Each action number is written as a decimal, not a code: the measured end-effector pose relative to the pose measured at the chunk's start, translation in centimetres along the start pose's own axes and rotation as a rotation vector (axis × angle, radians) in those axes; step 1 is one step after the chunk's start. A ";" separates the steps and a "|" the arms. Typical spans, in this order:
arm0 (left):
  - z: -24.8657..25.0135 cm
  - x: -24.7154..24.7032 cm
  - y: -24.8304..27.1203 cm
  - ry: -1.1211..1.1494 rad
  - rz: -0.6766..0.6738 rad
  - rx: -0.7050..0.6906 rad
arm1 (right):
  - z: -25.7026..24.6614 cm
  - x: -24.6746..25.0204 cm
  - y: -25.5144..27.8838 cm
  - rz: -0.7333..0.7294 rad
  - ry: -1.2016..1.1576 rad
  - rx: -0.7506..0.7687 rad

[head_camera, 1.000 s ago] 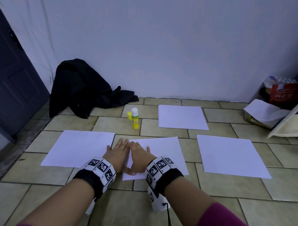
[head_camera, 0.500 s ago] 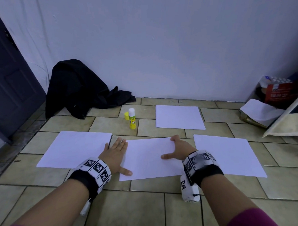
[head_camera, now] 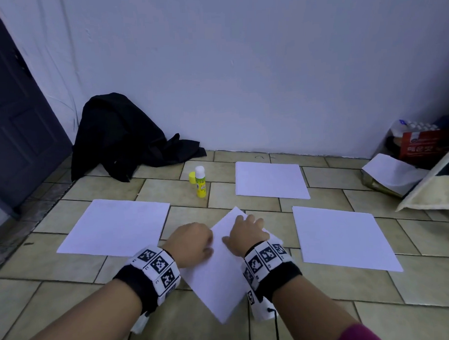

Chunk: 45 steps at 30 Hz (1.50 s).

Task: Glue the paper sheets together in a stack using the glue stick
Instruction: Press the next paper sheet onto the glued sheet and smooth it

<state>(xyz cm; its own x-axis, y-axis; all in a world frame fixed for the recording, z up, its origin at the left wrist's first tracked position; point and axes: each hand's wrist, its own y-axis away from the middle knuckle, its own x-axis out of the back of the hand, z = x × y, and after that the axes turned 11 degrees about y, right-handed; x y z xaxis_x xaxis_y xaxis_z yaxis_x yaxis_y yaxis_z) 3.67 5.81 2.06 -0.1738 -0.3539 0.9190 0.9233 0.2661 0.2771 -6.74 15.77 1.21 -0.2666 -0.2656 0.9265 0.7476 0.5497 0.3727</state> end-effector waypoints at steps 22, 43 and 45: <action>-2.5 -1.0 -1.0 0.007 -0.139 0.243 | -2.2 0.8 0.0 -0.164 0.114 0.538; -2.3 0.7 -0.6 0.078 -0.043 0.203 | 2.8 1.3 -0.6 0.067 0.265 0.209; -2.3 1.2 -0.5 0.083 -0.064 0.125 | 1.9 0.5 -0.4 0.047 0.199 0.295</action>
<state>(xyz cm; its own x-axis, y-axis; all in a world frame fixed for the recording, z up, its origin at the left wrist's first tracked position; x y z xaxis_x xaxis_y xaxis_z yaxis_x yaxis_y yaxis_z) 3.80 3.14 2.38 -0.1974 -0.4450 0.8735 0.8603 0.3485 0.3720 -8.34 16.94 1.60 -0.0908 -0.3676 0.9255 0.5409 0.7622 0.3558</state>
